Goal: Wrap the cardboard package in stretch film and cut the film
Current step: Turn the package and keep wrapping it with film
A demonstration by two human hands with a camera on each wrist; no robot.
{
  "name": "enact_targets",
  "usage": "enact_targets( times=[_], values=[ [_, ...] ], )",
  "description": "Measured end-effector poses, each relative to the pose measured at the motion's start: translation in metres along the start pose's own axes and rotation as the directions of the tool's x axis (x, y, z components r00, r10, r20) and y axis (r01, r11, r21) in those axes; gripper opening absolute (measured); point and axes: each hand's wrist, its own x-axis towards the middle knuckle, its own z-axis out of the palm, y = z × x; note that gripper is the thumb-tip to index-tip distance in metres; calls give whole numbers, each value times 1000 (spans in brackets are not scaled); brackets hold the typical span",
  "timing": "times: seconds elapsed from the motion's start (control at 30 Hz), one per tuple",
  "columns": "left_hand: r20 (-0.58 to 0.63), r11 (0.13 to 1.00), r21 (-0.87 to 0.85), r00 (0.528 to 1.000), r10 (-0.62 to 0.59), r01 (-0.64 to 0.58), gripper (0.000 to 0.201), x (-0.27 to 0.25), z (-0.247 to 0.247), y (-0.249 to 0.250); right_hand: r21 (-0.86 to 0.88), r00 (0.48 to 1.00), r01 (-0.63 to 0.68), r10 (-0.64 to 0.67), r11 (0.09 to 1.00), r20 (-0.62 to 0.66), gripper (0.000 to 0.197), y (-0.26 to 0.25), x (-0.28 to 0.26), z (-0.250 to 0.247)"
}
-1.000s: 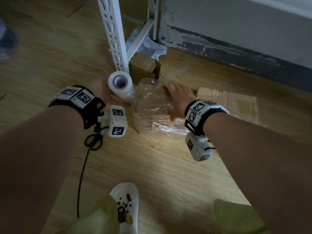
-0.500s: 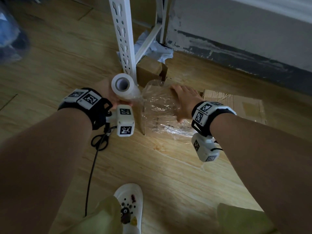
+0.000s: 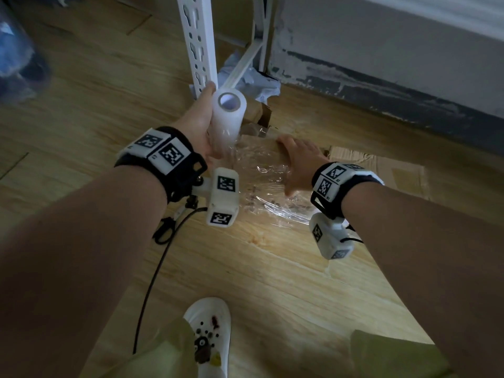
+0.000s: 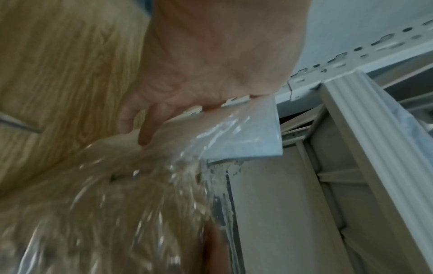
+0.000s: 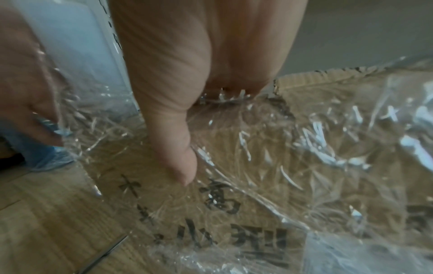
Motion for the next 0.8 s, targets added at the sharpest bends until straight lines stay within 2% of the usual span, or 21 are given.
enact_targets(
  times=[0.03, 0.1, 0.17, 0.2, 0.27, 0.33, 0.37, 0.43, 0.47, 0.5, 0.53, 0.6, 0.67, 0.73, 0.8],
  values=[
    [-41, 998, -45, 998, 41, -43, 73, 4, 3, -2, 6, 1000, -2, 2, 1000, -2, 116, 0, 1, 0],
    [-85, 983, -84, 984, 159, -166, 50, 3, 12, -5, 29, 1000, -14, 14, 999, -3, 116, 0, 1, -2],
    [-133, 973, -20, 965, 227, -232, 37, 2, 14, -11, 60, 1000, -31, 31, 998, 0, 116, 0, 1, -2],
    [-165, 971, 50, 957, 239, -233, 31, 0, 12, -14, 70, 999, -37, 37, 997, 2, 117, -1, 1, -1],
    [-157, 962, 141, 954, 255, -234, 12, 1, 5, -20, 91, 998, -56, 56, 994, 5, 117, -1, 2, -2],
    [-147, 944, 255, 956, 253, -210, 6, -1, 3, -25, 108, 997, -74, 73, 991, 8, 115, -3, 4, -6],
    [-127, 926, 319, 959, 252, -201, 11, 0, 4, -28, 112, 997, -80, 79, 990, 15, 114, -3, 4, -7],
    [-84, 888, 405, 958, 275, -219, 64, 1, 12, -34, 112, 997, -82, 80, 990, 17, 114, -5, 2, -7],
    [-97, 894, 387, 955, 280, -223, 90, 5, 15, -39, 107, 997, -76, 75, 991, 12, 115, -6, 1, -6],
    [-149, 904, 360, 942, 301, -232, 111, 9, 20, -43, 102, 998, -70, 69, 992, 11, 116, -6, -1, -5],
    [-224, 912, 328, 918, 328, -246, 122, 12, 24, -50, 95, 998, -66, 65, 993, 16, 117, -6, -2, -3],
    [-335, 911, 312, 866, 372, -271, 118, 11, 30, -58, 79, 998, -54, 51, 995, 42, 119, -6, -5, -4],
    [-370, 894, 368, 841, 394, -257, 116, 14, 30, -64, 76, 996, -43, 37, 996, 83, 119, -8, -8, -8],
    [-384, 896, 386, 846, 371, -218, 118, 18, 27, -65, 91, 989, -43, 29, 995, 146, 117, -8, -9, -17],
    [-381, 899, 397, 858, 344, -185, 108, 19, 25, -62, 67, 976, -43, 27, 997, 216, 107, -10, -7, -29]
  ],
)
